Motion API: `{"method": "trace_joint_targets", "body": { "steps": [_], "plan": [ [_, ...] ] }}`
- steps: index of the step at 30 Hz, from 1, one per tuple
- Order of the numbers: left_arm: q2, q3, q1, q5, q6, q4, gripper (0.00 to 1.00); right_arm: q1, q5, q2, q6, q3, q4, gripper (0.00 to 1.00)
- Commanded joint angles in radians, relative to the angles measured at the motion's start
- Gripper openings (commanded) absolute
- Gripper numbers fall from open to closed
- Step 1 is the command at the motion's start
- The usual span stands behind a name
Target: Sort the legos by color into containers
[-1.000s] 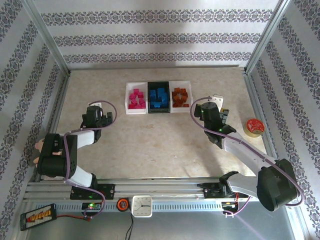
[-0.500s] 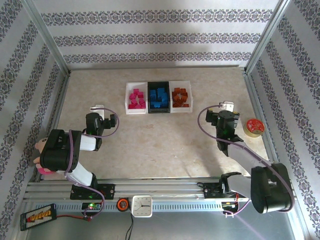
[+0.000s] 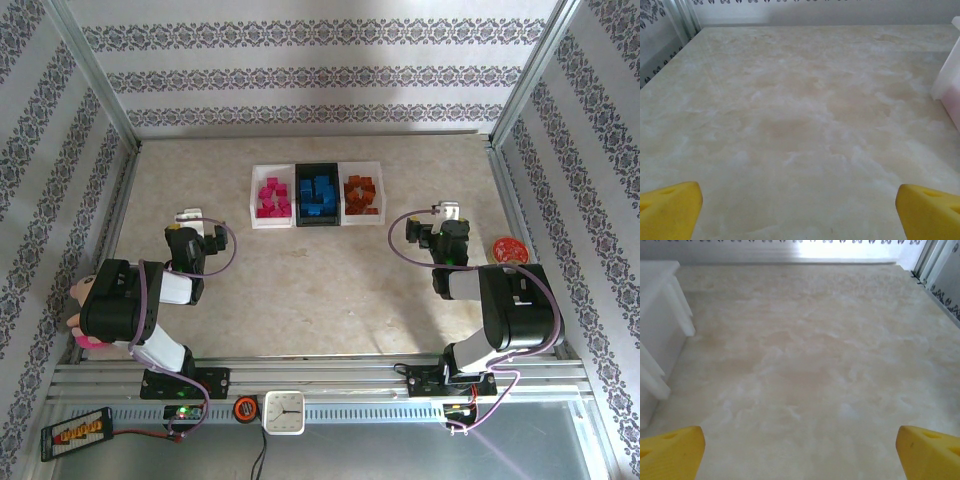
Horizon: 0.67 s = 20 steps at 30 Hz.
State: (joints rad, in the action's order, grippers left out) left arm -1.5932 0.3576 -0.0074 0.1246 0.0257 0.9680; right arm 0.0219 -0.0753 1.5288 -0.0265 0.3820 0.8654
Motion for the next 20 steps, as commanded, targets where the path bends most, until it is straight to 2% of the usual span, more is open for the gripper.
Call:
{"method": "trace_joint_targets", "body": {
  "steps": [1,6,20],
  "plan": [
    [-0.002,0.011,-0.009,-0.032,-0.017,0.024,0.99,-0.005,0.031,-0.007,-0.006,-0.002,0.06,0.98],
    [0.001,0.019,-0.009,-0.105,-0.041,0.002,0.99,-0.005,0.031,-0.007,-0.006,-0.002,0.06,0.98],
    [-0.001,0.019,-0.009,-0.104,-0.041,0.003,0.99,-0.005,0.032,-0.007,-0.005,-0.002,0.06,0.98]
  ]
}}
